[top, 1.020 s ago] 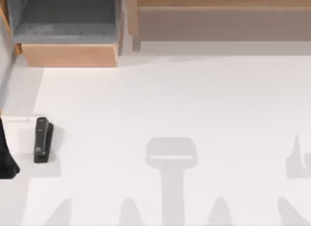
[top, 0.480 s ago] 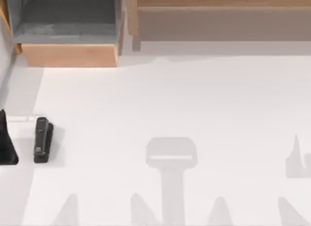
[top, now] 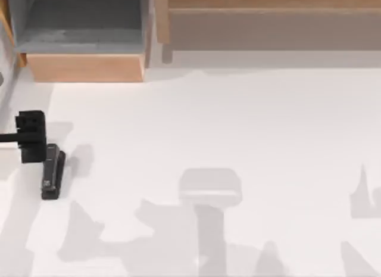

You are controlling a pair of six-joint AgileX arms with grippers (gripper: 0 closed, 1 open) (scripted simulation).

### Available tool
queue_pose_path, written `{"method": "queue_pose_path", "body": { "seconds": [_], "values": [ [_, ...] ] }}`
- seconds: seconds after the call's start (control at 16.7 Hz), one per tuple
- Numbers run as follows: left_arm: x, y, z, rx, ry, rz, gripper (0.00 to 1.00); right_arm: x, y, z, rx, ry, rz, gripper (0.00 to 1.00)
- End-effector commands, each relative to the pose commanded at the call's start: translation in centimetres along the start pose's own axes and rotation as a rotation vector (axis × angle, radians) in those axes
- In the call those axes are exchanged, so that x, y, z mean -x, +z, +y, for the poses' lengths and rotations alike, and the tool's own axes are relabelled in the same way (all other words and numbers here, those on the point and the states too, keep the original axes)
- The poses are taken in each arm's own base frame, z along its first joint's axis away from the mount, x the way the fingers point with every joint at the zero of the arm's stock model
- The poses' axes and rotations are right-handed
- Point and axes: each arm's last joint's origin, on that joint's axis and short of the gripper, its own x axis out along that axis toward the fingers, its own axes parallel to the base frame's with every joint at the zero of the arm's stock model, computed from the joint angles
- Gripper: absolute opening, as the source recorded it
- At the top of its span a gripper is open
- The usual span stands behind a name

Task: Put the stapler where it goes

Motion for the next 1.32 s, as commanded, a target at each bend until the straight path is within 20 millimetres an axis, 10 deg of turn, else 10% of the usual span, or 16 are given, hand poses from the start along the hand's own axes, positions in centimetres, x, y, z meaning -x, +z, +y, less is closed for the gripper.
{"method": "queue_pose_path", "body": {
  "seconds": [0.66,1.32],
  "values": [
    [-11.9,6.0,-2.4,0.013,0.064,0.619,1.00,0.0,0.0,0.0,0.000,0.000,0.000,1.00],
    [-14.2,5.1,-2.3,0.013,0.069,0.650,1.00,0.0,0.0,0.0,0.000,0.000,0.000,1.00]
  ]
}}
